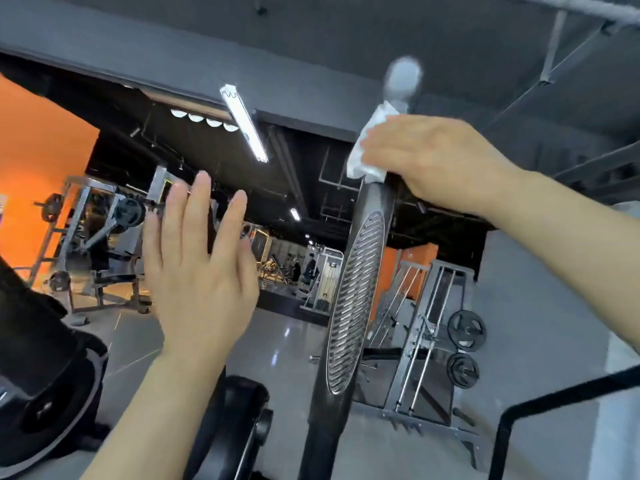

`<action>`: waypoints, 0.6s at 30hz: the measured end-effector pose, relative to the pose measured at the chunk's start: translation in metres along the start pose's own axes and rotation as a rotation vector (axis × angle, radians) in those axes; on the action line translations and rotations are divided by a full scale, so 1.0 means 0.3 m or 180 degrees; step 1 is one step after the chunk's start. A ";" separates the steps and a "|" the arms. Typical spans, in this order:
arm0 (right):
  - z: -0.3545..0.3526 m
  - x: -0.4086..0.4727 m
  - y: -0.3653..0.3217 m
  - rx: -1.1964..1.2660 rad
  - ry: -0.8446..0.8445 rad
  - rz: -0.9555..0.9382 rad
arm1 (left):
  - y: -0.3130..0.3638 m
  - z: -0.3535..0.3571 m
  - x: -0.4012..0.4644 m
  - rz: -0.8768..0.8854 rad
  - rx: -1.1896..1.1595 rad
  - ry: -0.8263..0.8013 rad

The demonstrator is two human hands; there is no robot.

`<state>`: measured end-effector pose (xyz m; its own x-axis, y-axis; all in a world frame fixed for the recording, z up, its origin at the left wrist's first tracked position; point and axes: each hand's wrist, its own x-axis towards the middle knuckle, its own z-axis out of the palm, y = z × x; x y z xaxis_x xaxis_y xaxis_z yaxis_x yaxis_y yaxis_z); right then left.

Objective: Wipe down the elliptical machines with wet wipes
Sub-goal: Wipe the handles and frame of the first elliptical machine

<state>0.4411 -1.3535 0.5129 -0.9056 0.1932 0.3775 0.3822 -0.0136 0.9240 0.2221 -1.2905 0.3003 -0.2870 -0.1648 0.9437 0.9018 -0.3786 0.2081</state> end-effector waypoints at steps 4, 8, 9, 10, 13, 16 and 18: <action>-0.069 0.084 0.154 0.0008 0.0273 0.0691 | -0.019 0.055 0.169 0.0002 0.0089 -0.0319; -0.030 0.071 0.054 0.0484 0.0480 0.0858 | -0.042 0.076 0.153 0.0121 0.0258 -0.0347; -0.011 0.046 0.003 0.0677 0.0488 0.0828 | -0.045 0.077 0.152 0.0148 0.0289 -0.0322; 0.007 0.013 -0.044 0.0843 0.0439 0.0782 | -0.045 0.076 0.152 0.0182 0.0319 -0.0304; 0.027 -0.058 -0.129 0.0921 0.0341 0.0437 | -0.045 0.073 0.153 0.0273 0.0405 -0.0390; 0.013 -0.016 -0.054 0.0411 0.0266 0.0291 | -0.049 0.073 0.152 0.0337 0.0448 -0.0402; -0.004 0.050 0.032 0.0112 0.0275 0.0545 | -0.051 0.074 0.153 0.0381 0.0467 -0.0370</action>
<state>0.4310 -1.3519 0.5274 -0.8387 0.1059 0.5342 0.5368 -0.0044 0.8437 0.2023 -1.2721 0.3460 -0.1436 -0.0913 0.9854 0.9670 -0.2246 0.1202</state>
